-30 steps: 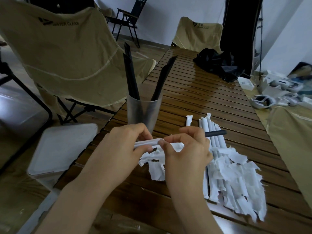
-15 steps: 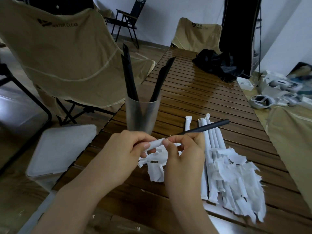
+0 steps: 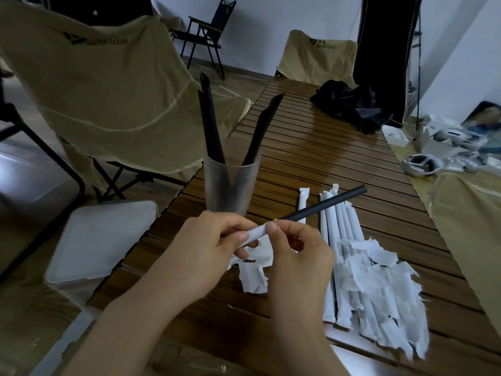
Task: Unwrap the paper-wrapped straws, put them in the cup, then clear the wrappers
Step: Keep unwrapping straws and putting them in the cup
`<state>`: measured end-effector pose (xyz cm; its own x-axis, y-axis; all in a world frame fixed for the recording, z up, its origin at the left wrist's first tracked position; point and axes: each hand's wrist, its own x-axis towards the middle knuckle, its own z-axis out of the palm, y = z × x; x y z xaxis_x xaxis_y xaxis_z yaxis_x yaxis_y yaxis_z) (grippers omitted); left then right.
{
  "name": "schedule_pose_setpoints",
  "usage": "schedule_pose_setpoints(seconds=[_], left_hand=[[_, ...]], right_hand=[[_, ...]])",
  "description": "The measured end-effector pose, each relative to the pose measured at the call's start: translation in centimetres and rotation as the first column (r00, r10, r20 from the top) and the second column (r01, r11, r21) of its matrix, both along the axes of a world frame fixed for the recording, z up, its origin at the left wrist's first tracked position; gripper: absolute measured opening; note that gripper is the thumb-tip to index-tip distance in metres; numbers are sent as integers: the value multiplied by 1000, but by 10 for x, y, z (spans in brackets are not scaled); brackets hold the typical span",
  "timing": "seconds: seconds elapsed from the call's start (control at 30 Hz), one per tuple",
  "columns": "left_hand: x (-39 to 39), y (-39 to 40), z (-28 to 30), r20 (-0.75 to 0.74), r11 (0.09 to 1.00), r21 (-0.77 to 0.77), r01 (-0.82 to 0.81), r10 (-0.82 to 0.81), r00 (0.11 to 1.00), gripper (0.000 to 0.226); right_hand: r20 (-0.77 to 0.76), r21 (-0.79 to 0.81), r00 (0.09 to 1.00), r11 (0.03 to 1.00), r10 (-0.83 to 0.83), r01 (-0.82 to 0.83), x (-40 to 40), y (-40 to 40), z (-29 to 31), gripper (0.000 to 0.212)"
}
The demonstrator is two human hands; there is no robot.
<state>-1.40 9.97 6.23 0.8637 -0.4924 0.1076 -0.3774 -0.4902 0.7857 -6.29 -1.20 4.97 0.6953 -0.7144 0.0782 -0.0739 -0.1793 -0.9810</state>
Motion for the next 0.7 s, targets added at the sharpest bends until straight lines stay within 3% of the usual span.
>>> schedule_pose_setpoints(seconds=[0.37, 0.53, 0.7], left_hand=[[-2, 1, 0, -84, 999, 22, -24, 26, 996, 28], [-2, 1, 5, -193, 993, -108, -50, 28, 981, 26], [-2, -1, 5, -260, 984, -149, -99, 57, 964, 25]], right_hand=[[-51, 19, 983, 985, 174, -173, -1, -13, 3, 13], [13, -16, 978, 978, 207, -207, 0, -11, 5, 9], [97, 16, 983, 987, 155, -157, -1, -4, 4, 42]])
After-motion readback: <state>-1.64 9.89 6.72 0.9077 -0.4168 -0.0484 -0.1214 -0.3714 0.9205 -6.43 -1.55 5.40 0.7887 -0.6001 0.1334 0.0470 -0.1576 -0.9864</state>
